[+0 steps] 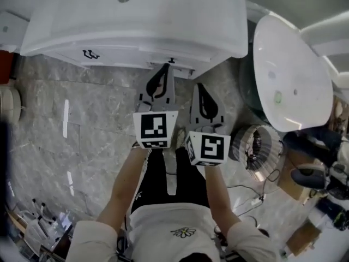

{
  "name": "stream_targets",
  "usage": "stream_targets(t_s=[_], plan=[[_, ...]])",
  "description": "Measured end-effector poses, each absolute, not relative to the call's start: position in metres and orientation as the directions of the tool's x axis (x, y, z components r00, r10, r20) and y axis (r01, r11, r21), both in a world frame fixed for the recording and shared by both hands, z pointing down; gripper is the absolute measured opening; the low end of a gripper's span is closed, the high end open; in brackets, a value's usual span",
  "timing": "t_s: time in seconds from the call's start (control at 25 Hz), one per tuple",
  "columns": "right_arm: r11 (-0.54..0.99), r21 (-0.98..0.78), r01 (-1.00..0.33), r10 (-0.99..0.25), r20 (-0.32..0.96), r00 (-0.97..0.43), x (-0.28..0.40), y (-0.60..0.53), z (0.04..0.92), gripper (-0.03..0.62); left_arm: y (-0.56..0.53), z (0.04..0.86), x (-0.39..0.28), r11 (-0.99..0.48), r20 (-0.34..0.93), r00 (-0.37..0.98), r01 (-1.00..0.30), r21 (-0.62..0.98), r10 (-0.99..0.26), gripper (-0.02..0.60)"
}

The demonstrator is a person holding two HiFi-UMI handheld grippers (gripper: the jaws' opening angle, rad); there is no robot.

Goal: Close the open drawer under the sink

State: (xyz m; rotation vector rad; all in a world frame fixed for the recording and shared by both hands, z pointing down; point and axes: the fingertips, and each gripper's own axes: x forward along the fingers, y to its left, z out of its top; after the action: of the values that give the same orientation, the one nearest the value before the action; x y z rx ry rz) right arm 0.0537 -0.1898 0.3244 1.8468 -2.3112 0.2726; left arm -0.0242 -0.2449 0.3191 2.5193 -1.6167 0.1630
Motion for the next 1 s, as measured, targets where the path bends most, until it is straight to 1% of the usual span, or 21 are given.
stream_targets(t_s=[0.08,0.16,0.32,0.36,0.44,0.52,0.64,0.84,1.0], plan=[[0.215,-0.022,-0.976,-0.951,0.222,-0.214,0.053,-0.182,0.292,0.029,-0.228,0.281,-0.030,-0.401,0.150,0.416,-0.908,0.117,-0.897,0.019],[0.224,-0.018,-0.974,-0.954,0.202,-0.223,0.048,-0.169,0.263,0.029,-0.206,0.248,-0.037,-0.403,0.132,0.418,-0.906,0.130,-0.899,0.018],[0.266,0.036,-0.963,-0.945,0.207,-0.253,0.040,-0.141,0.218,0.029,-0.165,0.199,-0.043,-0.411,0.108,0.416,-0.909,0.061,-0.903,0.018],[0.271,0.051,-0.961,-0.944,0.208,-0.255,0.039,-0.135,0.210,0.029,-0.158,0.193,-0.044,-0.415,0.106,0.418,-0.908,0.048,-0.902,0.018],[0.268,0.060,-0.961,-0.946,0.206,-0.251,0.040,-0.125,0.195,0.029,-0.146,0.188,-0.048,-0.427,0.119,0.434,-0.901,0.080,-0.893,0.018],[0.263,0.029,-0.964,-0.946,0.203,-0.252,0.040,-0.114,0.185,0.029,-0.136,0.183,-0.053,-0.431,0.130,0.447,-0.892,0.137,-0.885,0.018],[0.272,-0.028,-0.962,-0.942,0.195,-0.272,0.037,-0.098,0.174,0.029,-0.123,0.168,-0.062,-0.428,0.117,0.448,-0.889,0.163,-0.886,0.018],[0.309,-0.024,-0.951,-0.932,0.193,-0.307,0.031,-0.083,0.170,0.029,-0.111,0.145,-0.063,-0.438,0.062,0.447,-0.890,0.124,-0.892,0.018],[0.337,-0.032,-0.941,-0.928,0.155,-0.338,0.024,-0.071,0.163,0.029,-0.095,0.139,-0.060,-0.459,0.034,0.463,-0.885,0.084,-0.886,0.018]])
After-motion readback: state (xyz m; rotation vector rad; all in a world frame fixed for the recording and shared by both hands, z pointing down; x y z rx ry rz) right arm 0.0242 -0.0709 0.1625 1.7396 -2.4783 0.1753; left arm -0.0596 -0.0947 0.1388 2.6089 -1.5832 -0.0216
